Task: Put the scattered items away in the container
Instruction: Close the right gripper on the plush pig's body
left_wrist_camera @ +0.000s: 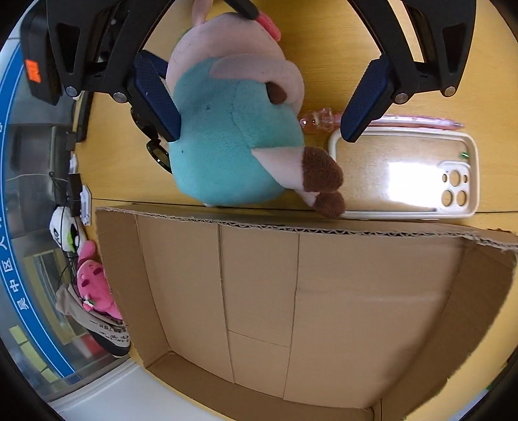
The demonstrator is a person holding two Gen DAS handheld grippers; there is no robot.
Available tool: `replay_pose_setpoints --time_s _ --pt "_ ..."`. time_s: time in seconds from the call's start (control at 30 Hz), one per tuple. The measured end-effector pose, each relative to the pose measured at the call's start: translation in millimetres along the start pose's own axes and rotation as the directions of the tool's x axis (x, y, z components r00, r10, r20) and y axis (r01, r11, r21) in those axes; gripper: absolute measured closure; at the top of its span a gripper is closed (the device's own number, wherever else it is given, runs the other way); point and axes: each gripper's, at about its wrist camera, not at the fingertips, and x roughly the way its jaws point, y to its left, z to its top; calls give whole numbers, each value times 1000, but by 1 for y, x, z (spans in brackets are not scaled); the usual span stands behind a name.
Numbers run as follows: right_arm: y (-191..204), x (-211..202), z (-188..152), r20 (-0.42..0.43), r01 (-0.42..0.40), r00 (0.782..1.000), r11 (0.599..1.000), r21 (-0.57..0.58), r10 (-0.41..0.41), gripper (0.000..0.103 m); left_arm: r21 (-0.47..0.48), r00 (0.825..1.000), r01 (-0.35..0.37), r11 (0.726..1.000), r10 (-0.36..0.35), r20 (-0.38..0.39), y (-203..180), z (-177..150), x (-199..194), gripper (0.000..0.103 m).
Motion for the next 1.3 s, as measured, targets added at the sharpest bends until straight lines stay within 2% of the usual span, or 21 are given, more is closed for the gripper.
replay_pose_setpoints --time_s 0.2,0.5,0.7,0.83,0.97,1.07,1.3 --pt "11 -1 -3 6 36 999 998 -44 -35 4 -13 1000 7 1000 -7 -8 6 1 -1 3" --pt "18 -6 -15 46 71 997 994 -77 -67 4 33 999 -26 999 27 -33 -1 4 -3 4" --pt "13 0 -28 55 66 996 997 -36 -64 5 38 998 -2 999 4 -63 3 6 5 5" --pt "15 -4 -36 66 68 996 997 -29 -66 6 25 996 44 999 -42 -76 3 6 5 17" --pt "19 -4 -41 66 76 995 997 -31 -74 9 21 995 53 998 -51 -85 1 6 5 17" --pt "22 -6 -47 72 84 994 996 -34 -81 14 3 989 113 994 -112 -101 1 3 8 28" --pt "25 -19 -65 45 48 998 999 -21 -47 24 24 989 112 993 -109 -103 -9 -6 1 37"
